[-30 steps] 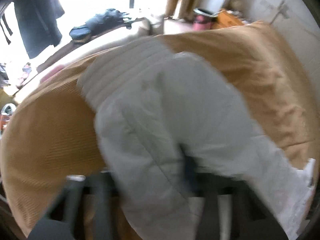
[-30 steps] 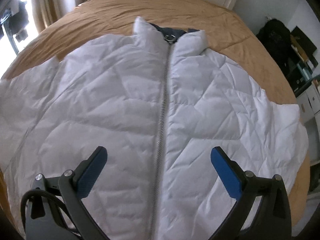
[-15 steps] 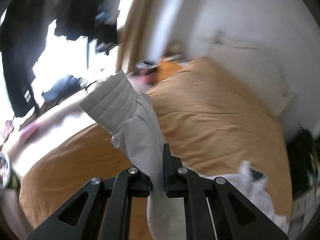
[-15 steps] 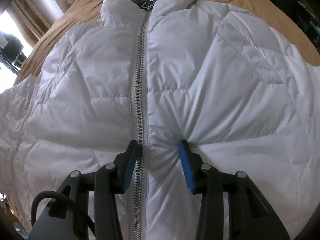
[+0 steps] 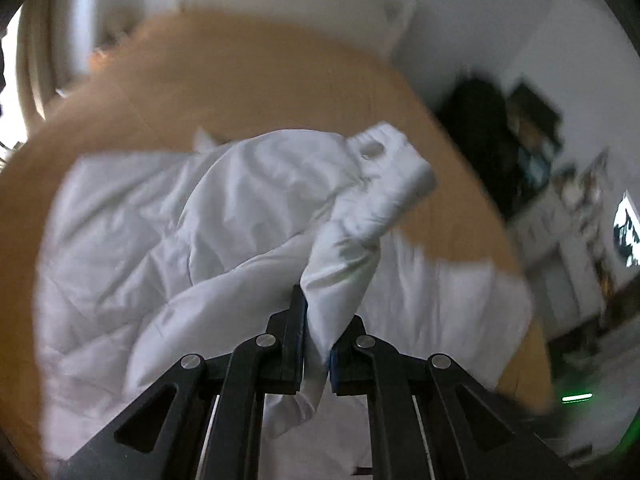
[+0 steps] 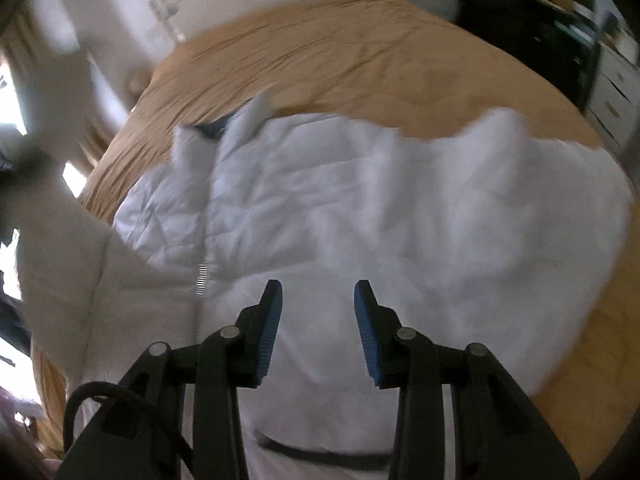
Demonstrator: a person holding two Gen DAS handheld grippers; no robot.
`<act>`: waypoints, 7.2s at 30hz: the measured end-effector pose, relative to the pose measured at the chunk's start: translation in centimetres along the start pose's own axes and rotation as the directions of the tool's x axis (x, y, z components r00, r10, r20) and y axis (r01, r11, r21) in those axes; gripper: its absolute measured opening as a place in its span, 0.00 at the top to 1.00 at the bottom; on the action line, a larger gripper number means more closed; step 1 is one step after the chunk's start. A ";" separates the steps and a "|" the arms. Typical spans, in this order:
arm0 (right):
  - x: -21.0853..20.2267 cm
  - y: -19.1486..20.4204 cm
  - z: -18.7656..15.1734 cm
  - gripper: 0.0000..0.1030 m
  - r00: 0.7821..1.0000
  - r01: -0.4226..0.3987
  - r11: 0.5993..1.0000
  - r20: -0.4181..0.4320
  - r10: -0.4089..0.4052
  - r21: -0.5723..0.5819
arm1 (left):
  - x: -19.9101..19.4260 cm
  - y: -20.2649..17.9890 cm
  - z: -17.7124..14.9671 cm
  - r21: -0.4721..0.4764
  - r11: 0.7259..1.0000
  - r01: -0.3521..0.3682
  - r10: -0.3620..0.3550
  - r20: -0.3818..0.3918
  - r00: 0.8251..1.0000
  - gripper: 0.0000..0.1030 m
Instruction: Fold large clothes
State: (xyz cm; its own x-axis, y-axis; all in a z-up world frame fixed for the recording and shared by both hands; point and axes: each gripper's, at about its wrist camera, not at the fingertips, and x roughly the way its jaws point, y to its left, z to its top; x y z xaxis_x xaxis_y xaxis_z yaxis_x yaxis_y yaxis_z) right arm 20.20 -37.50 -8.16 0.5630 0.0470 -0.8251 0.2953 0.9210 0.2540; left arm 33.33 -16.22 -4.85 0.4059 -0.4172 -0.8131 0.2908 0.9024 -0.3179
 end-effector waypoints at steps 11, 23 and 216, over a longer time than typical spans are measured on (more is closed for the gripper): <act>-4.1 -9.5 -1.7 0.44 0.991 0.128 0.988 0.022 -0.131 0.087 | 13.8 -3.8 -7.2 0.126 0.991 0.041 -0.003 -0.292 0.956 0.45; 0.5 2.6 1.9 0.42 0.998 -0.062 0.998 0.018 0.062 -0.004 | -1.7 12.5 -2.7 -0.022 0.941 -0.338 0.338 -0.001 0.941 0.16; 6.5 4.4 -6.3 0.44 0.999 0.016 0.994 0.038 -0.011 -0.110 | 4.4 13.3 -5.9 -0.053 0.957 -0.285 0.278 -0.105 0.955 0.41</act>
State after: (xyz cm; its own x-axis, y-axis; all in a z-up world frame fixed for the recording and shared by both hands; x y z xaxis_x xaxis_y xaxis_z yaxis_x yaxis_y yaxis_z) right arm 20.32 -30.70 -15.59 0.5886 0.0218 -0.8081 0.2174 0.9585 0.1842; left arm 33.84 -5.43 -15.57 0.3776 -0.1361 -0.9159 0.1172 0.9882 -0.0985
